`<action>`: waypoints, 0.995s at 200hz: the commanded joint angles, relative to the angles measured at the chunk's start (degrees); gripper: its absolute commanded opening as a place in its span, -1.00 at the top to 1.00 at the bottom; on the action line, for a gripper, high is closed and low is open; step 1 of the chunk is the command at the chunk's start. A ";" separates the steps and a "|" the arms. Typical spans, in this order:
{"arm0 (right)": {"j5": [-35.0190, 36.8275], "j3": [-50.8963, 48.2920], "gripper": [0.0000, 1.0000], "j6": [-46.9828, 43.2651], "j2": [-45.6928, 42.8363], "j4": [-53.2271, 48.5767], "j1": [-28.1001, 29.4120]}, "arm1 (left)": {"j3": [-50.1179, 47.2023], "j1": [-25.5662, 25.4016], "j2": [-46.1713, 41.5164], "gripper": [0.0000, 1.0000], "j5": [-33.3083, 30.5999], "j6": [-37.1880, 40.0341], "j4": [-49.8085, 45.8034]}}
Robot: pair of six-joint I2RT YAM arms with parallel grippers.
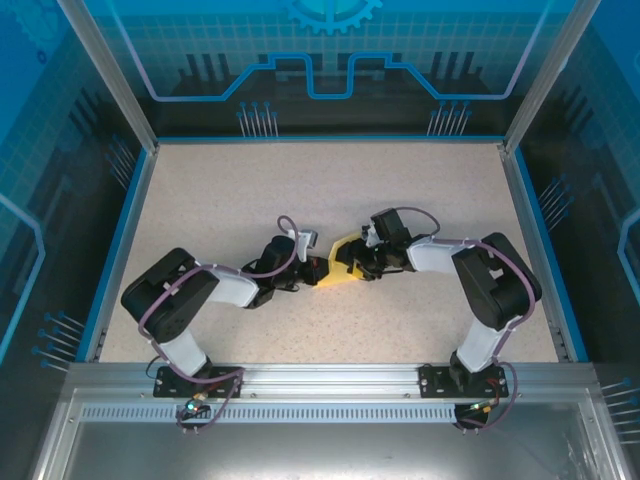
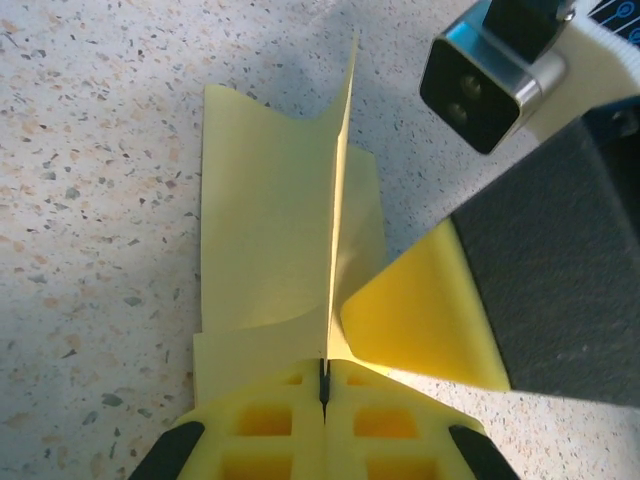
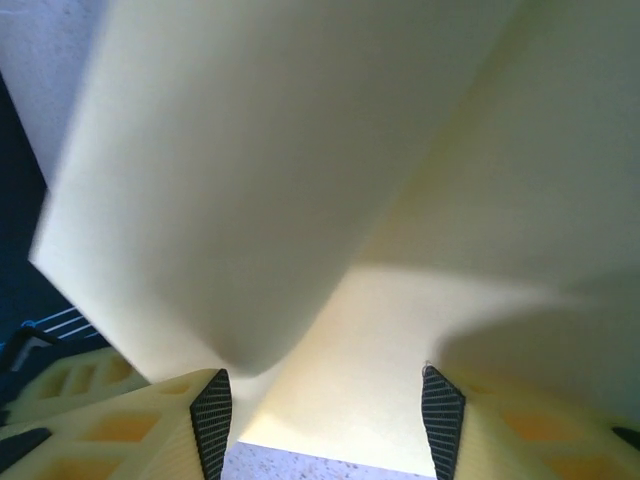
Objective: Fold a paper plane with a square sheet of paper (pick it up from the middle)
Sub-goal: Fourth fold the wing at the center of the table.
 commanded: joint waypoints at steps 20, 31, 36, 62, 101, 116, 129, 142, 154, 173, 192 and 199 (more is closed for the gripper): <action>-0.63 1.27 -0.16 -0.61 2.33 -2.16 -0.28 | 3.16 1.80 2.41 0.92 5.15 0.57 -3.66; -0.70 1.27 -0.17 -0.50 2.43 -1.83 -0.30 | 3.45 2.13 2.61 0.90 5.31 0.79 -4.11; -0.73 1.27 -0.17 -0.43 2.37 -1.72 -0.23 | 3.52 2.21 2.73 0.90 5.32 0.85 -4.11; -0.36 1.87 -0.20 -0.56 2.21 -2.54 -0.45 | 3.91 2.48 3.64 0.89 5.87 1.00 -4.12; 0.78 2.61 -0.22 -0.49 1.84 -4.80 -0.31 | 4.20 2.94 3.39 0.89 6.67 0.91 -4.56; 1.82 2.67 -0.22 -0.95 0.88 -6.40 -0.05 | 4.21 3.02 2.94 0.90 6.86 -0.08 -4.89; 2.95 4.23 -0.23 -1.44 -0.87 -8.24 0.03 | 3.81 2.95 2.69 0.92 6.69 -2.25 -4.89; 4.51 4.76 -0.22 -1.85 -3.23 -10.27 0.04 | 2.75 2.72 2.71 0.94 6.54 -5.26 -3.10; 5.69 5.26 -0.23 -2.14 -5.35 -12.43 0.15 | 1.67 2.03 2.54 0.96 5.05 -7.87 -1.89; 7.96 5.75 -0.23 -1.99 -8.18 -16.08 1.08 | 0.59 -0.45 1.53 0.96 0.95 -10.31 -0.74; 8.93 4.91 -0.22 -0.59 -9.94 -16.65 1.97 | 0.25 -3.74 0.35 0.97 -4.46 -11.29 -0.92; 9.19 4.50 -0.23 0.00 -10.32 -16.46 2.25 | 0.16 -4.54 0.12 0.96 -5.96 -11.77 -0.74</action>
